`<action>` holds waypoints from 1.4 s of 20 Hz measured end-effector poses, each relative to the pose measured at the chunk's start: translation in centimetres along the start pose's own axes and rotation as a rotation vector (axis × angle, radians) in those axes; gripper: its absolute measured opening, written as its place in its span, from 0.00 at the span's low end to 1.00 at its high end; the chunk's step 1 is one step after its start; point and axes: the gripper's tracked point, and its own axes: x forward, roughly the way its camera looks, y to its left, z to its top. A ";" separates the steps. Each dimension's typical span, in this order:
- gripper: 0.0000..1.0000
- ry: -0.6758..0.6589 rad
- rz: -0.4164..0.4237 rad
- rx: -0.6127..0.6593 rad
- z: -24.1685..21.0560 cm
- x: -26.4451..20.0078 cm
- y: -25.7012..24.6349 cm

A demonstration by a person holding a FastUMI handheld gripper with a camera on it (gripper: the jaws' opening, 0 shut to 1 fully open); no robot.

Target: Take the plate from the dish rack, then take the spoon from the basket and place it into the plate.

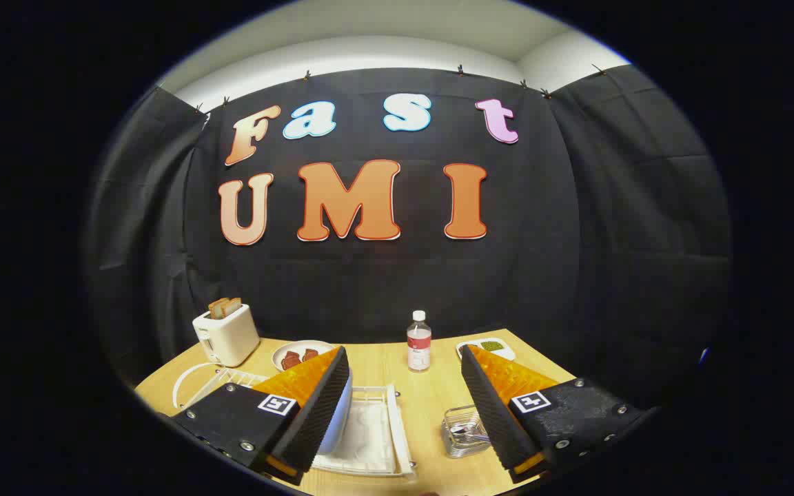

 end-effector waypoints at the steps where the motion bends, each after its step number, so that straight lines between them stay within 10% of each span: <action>1: 0.98 0.005 0.009 0.000 -0.1 0.0 0.7; 18: 0.97 0.368 0.068 -0.009 -10.8 6.9 6.8; 28: 0.61 0.455 0.072 0.024 -13.2 8.5 7.4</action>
